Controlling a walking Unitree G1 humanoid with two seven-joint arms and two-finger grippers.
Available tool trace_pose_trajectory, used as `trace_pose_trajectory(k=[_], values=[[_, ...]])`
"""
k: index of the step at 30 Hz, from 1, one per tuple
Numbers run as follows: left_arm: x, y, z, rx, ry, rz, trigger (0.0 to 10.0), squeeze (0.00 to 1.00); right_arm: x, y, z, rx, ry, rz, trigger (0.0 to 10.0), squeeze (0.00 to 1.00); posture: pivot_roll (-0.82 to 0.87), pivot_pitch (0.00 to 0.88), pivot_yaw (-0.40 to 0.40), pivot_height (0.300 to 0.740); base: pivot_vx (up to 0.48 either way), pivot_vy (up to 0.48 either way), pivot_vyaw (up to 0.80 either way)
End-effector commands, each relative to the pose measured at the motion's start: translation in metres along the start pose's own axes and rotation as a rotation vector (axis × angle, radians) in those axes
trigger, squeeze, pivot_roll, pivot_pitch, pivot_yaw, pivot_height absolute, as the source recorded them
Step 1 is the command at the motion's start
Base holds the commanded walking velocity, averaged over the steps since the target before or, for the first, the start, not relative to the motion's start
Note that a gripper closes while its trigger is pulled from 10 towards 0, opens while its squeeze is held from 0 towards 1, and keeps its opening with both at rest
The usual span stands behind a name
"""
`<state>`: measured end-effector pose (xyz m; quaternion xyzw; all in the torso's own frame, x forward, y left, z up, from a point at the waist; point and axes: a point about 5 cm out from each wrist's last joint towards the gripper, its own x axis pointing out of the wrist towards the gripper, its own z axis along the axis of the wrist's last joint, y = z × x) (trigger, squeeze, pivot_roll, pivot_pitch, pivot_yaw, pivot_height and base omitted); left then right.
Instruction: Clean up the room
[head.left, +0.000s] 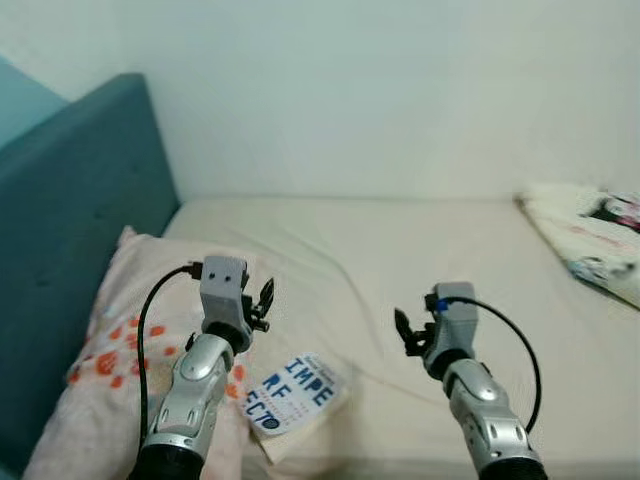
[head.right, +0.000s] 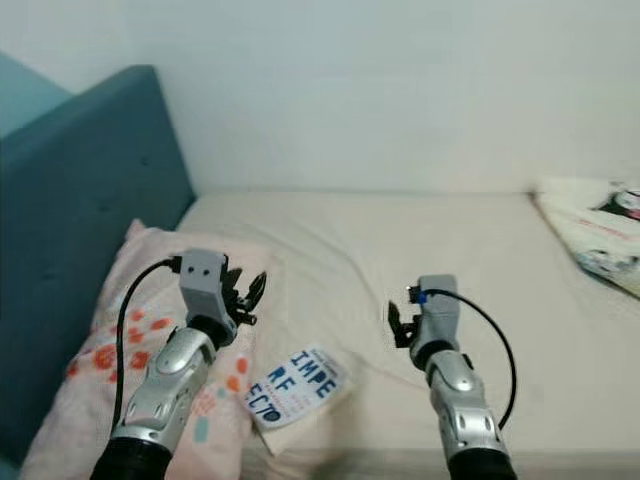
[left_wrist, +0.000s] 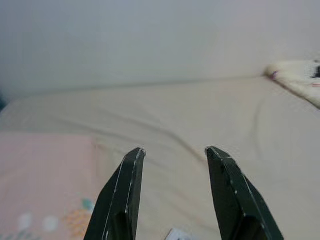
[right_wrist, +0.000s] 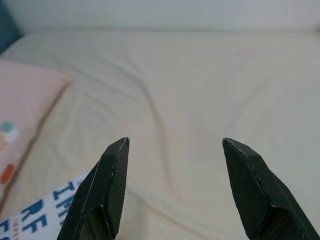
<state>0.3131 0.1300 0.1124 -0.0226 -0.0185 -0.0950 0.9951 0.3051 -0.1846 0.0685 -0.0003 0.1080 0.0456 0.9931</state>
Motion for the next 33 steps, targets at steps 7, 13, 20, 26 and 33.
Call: trace_pose_trajectory(k=[7, 13, 20, 26, 33], values=[[0.000, 0.002, -0.002, -0.011, -0.002, 0.041, 10.0, 0.00, -0.002, -0.002, -0.001, -0.021, -0.001, -0.009, 10.0, 0.00, -0.03, 0.000, 0.002, 0.740, 0.000, 0.000, -0.75], [0.001, 0.005, -0.003, -0.020, 0.006, 0.097, 10.0, 0.00, -0.001, -0.007, 0.003, -0.067, -0.015, -0.012, 10.0, 0.00, -0.03, 0.000, 0.000, 0.740, 0.000, 0.000, 0.00], [-0.002, 0.011, -0.007, 0.010, 0.029, 0.149, 10.0, 0.00, -0.001, -0.002, 0.007, -0.062, -0.032, 0.041, 10.0, 0.00, -0.03, 0.000, -0.009, 0.720, 0.000, 0.000, 0.00], [-0.005, 0.011, -0.010, 0.010, 0.035, 0.154, 10.0, 0.00, -0.002, 0.006, 0.007, -0.092, -0.042, 0.107, 10.0, 0.00, -0.03, 0.000, -0.018, 0.700, 0.000, 0.000, 0.00], [-0.007, 0.009, -0.011, 0.015, 0.038, 0.147, 10.0, 0.00, -0.003, 0.007, 0.007, -0.108, -0.055, 0.121, 10.0, 0.00, -0.03, 0.000, -0.020, 0.675, 0.000, 0.000, 0.00]])
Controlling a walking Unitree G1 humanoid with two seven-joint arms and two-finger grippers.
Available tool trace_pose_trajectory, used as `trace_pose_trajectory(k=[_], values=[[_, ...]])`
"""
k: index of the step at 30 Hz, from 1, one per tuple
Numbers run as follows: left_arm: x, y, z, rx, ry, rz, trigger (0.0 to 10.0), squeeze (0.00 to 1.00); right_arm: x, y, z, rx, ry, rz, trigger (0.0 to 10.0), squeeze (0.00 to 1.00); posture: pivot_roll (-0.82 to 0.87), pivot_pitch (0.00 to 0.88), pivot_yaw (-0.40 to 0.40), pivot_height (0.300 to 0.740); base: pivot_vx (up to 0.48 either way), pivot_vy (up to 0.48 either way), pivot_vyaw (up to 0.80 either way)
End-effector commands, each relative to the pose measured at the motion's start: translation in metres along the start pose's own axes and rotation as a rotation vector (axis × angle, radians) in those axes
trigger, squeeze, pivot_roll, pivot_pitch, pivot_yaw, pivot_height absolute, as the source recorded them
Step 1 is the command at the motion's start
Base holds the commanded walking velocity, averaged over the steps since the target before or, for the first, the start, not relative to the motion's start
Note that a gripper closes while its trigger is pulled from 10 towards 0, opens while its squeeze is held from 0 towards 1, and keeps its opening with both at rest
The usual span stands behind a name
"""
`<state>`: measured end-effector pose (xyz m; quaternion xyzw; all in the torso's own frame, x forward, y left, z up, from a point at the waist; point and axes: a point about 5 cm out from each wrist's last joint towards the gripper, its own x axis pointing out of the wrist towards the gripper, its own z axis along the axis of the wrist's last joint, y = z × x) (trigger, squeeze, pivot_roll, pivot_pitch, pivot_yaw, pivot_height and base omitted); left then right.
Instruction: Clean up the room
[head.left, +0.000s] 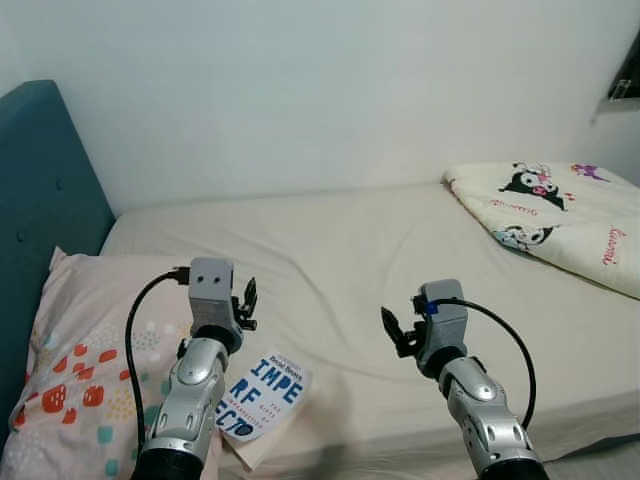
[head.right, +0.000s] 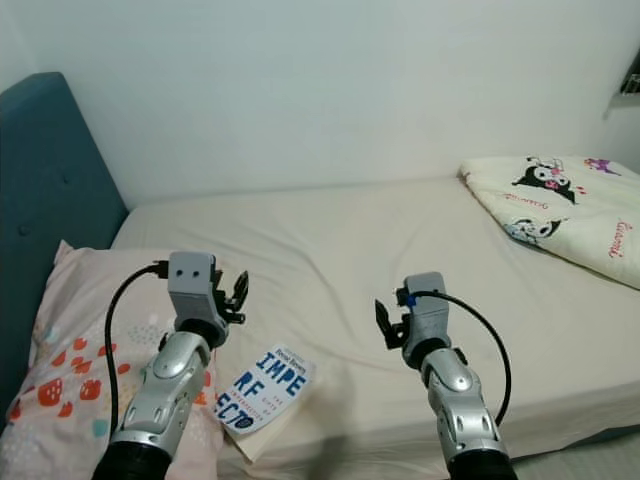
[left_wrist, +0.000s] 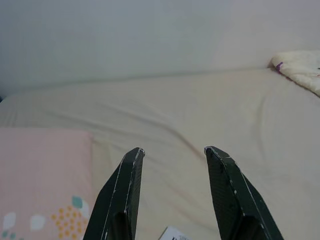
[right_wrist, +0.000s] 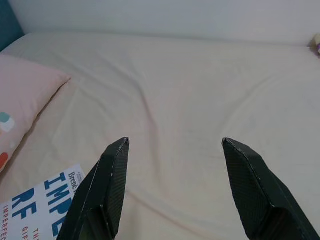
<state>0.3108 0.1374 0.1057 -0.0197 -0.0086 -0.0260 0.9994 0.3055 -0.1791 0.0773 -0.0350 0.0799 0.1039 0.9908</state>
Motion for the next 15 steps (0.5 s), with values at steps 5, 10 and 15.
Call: trace_pose_trajectory(k=[5, 10, 15], values=[[-0.0050, 0.0025, -0.0053, 0.011, 0.021, 0.010, 10.0, 0.00, -0.0029, 0.0038, -0.0023, -0.032, -0.006, 0.016, 10.0, 0.00, -0.03, 0.000, -0.019, 0.660, 0.000, 0.000, 0.00], [-0.0061, 0.0017, -0.0054, 0.022, 0.025, -0.001, 10.0, 0.00, -0.0041, 0.0053, -0.0035, -0.033, -0.006, 0.022, 10.0, 0.00, -0.02, 0.005, -0.017, 0.645, 0.000, 0.000, 0.00], [-0.0066, 0.0000, -0.0052, 0.025, 0.030, -0.018, 10.0, 0.00, -0.0059, 0.0064, -0.0049, -0.031, -0.009, 0.019, 10.0, 0.00, -0.02, 0.016, -0.003, 0.620, 0.000, 0.000, 0.00]])
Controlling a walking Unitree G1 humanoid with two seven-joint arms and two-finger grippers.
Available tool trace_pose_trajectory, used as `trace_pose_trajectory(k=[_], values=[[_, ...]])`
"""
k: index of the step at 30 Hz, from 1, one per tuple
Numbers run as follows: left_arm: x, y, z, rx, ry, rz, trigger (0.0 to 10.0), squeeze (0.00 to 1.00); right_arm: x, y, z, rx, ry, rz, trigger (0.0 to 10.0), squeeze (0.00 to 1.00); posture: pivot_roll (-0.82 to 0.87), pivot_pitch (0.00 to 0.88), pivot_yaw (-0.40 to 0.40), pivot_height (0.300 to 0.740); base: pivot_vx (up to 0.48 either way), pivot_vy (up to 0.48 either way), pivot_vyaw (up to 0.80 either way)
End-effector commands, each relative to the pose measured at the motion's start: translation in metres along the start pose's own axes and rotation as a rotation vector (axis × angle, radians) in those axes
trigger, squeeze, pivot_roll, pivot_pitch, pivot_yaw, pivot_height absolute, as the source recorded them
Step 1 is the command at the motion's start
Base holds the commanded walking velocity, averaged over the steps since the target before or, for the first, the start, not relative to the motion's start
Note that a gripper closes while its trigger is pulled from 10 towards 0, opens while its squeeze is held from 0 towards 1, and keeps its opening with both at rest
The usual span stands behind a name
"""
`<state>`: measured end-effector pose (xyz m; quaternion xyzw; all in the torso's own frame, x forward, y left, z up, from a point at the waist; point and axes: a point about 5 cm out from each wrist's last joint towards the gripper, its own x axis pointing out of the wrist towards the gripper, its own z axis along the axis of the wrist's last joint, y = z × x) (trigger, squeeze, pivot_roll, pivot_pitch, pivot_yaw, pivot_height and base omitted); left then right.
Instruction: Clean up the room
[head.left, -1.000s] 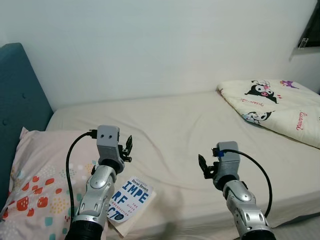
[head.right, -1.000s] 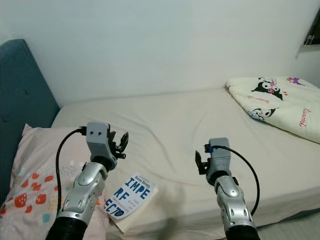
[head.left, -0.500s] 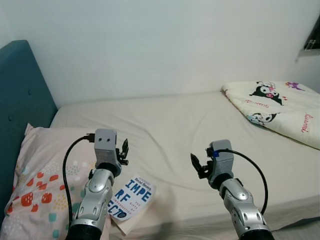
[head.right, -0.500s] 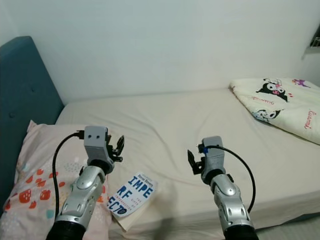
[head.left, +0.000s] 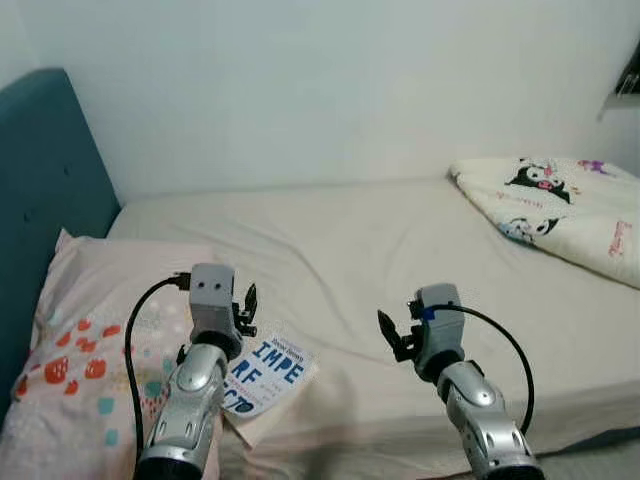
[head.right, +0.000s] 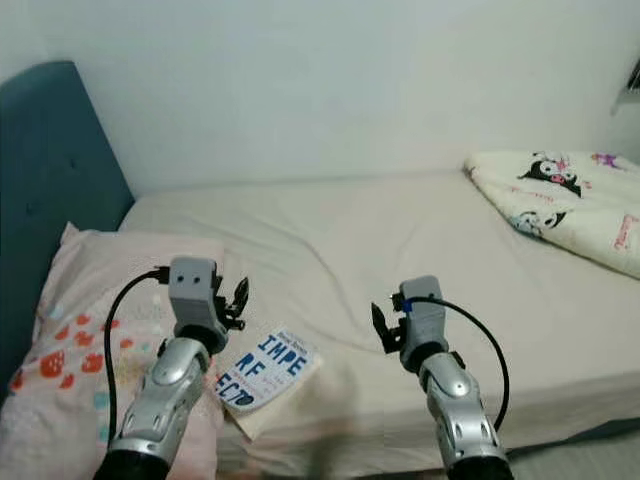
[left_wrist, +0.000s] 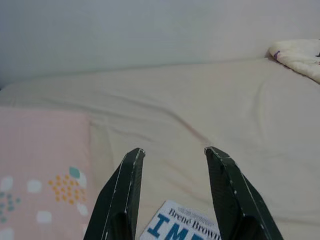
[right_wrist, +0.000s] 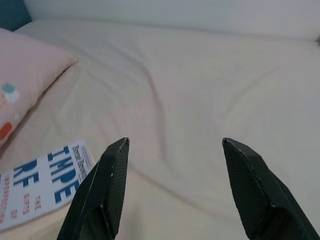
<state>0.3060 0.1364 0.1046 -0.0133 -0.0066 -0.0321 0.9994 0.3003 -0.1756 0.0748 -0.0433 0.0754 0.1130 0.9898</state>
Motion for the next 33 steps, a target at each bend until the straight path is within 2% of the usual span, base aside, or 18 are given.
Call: trace_pose_trajectory(k=[1, 15, 20, 24, 33], values=[[-0.002, 0.001, -0.004, 0.012, 0.025, -0.006, 10.0, 0.00, -0.002, 0.002, -0.002, -0.012, -0.002, 0.002, 10.0, 0.00, -0.02, 0.016, -0.003, 0.620, 0.000, 0.000, 0.00], [0.002, -0.006, 0.000, 0.010, 0.020, -0.065, 10.0, 0.00, -0.004, 0.003, -0.003, 0.001, -0.010, -0.007, 10.0, 0.00, -0.02, 0.024, 0.002, 0.616, 0.000, 0.000, 0.00], [0.005, -0.001, 0.002, 0.018, 0.011, -0.060, 10.0, 0.00, -0.004, 0.002, -0.002, 0.004, -0.016, -0.004, 10.0, 0.00, -0.02, 0.030, 0.000, 0.596, 0.000, 0.000, 0.00], [0.005, 0.002, 0.003, 0.024, 0.005, -0.056, 10.0, 0.00, -0.003, 0.003, -0.002, -0.006, -0.004, 0.009, 10.0, 0.00, -0.02, 0.036, -0.004, 0.596, 0.000, 0.000, 0.00], [-0.002, 0.013, 0.004, 0.078, 0.000, -0.059, 10.0, 0.00, 0.011, 0.003, 0.004, -0.058, 0.008, 0.051, 10.0, 0.00, 0.00, 0.092, -0.031, 0.566, 0.000, 0.000, 0.00]])
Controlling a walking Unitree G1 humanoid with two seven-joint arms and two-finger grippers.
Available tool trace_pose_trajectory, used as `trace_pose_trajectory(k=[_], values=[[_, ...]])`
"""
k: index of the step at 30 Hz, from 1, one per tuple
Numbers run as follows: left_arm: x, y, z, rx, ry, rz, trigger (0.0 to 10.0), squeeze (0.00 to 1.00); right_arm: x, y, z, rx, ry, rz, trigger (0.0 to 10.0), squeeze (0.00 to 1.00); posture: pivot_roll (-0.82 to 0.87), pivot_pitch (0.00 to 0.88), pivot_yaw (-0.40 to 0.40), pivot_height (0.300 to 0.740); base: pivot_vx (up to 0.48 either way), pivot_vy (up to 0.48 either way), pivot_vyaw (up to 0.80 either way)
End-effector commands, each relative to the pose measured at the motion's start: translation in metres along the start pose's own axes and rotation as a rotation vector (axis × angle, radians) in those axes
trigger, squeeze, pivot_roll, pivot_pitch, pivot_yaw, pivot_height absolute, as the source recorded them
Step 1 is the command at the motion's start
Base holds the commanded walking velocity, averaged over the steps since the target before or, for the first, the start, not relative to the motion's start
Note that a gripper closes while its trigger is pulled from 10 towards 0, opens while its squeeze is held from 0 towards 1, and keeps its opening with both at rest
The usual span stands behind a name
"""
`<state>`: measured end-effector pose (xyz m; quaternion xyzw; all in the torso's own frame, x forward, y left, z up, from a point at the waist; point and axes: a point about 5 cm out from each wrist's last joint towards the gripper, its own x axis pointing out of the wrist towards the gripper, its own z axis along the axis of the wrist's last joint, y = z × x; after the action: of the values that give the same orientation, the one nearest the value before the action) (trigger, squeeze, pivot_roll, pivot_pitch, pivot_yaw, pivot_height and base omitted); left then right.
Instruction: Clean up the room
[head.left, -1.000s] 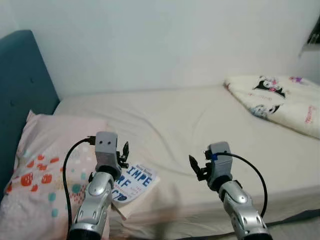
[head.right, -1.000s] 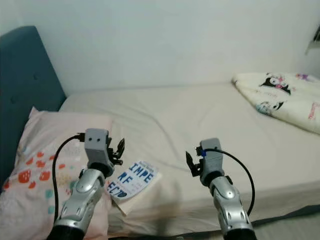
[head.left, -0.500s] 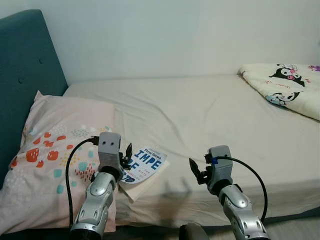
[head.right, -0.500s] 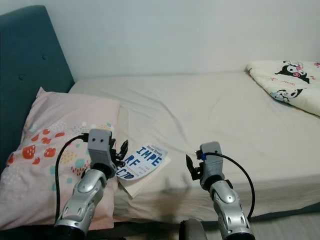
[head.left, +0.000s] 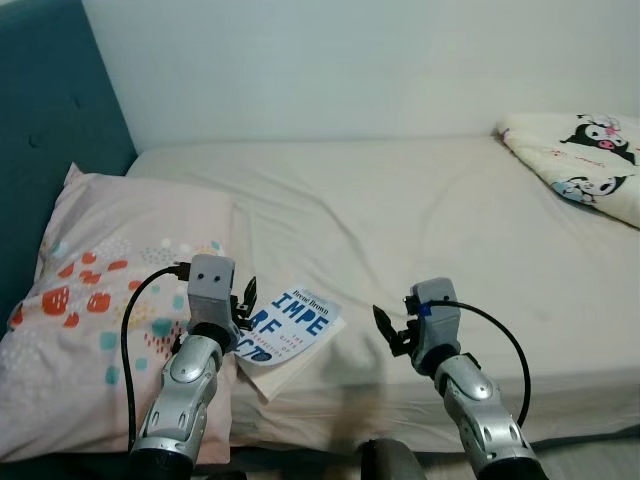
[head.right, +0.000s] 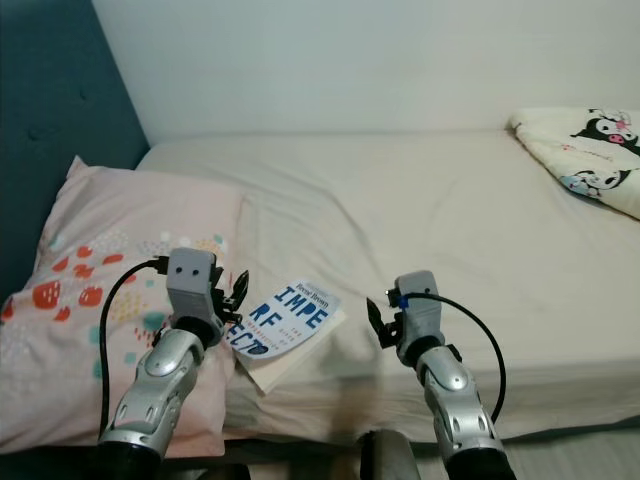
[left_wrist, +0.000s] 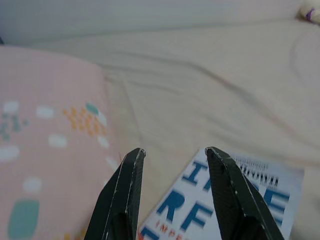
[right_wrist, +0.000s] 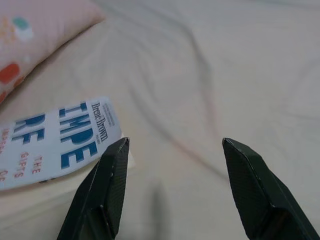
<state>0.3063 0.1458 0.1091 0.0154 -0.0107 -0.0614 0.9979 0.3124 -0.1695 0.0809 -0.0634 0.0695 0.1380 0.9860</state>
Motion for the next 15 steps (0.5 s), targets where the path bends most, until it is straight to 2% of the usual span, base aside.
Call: trace_pose_trajectory(k=[1, 11, 12, 13, 15], values=[[-0.003, 0.005, 0.000, 0.036, 0.007, -0.009, 10.0, 0.00, 0.001, 0.000, -0.004, -0.031, 0.026, 0.004, 10.0, 0.00, 0.00, 0.103, -0.034, 0.566, 0.000, 0.000, 0.00], [-0.015, 0.013, 0.007, 0.133, -0.036, -0.137, 10.0, 0.00, 0.025, -0.007, 0.008, -0.094, 0.040, 0.028, 10.0, 0.00, 0.03, 0.188, -0.046, 0.566, 0.000, 0.000, 0.00], [-0.017, 0.015, 0.009, 0.156, -0.042, -0.147, 10.0, 0.00, 0.031, -0.007, 0.012, -0.100, 0.042, 0.050, 10.0, 0.41, 0.04, 0.199, -0.050, 0.566, 0.000, 0.000, 0.00], [-0.019, 0.018, 0.011, 0.168, -0.047, -0.149, 10.0, 0.00, 0.037, -0.005, 0.018, -0.082, 0.032, 0.083, 10.0, 1.00, 0.04, 0.215, -0.057, 0.566, 0.000, 0.000, 0.00], [-0.020, 0.019, 0.012, 0.173, -0.049, -0.148, 10.0, 0.00, 0.040, -0.004, 0.021, -0.068, 0.023, 0.105, 10.0, 1.00, 0.04, 0.215, -0.057, 0.566, 0.000, 0.000, 0.00]])
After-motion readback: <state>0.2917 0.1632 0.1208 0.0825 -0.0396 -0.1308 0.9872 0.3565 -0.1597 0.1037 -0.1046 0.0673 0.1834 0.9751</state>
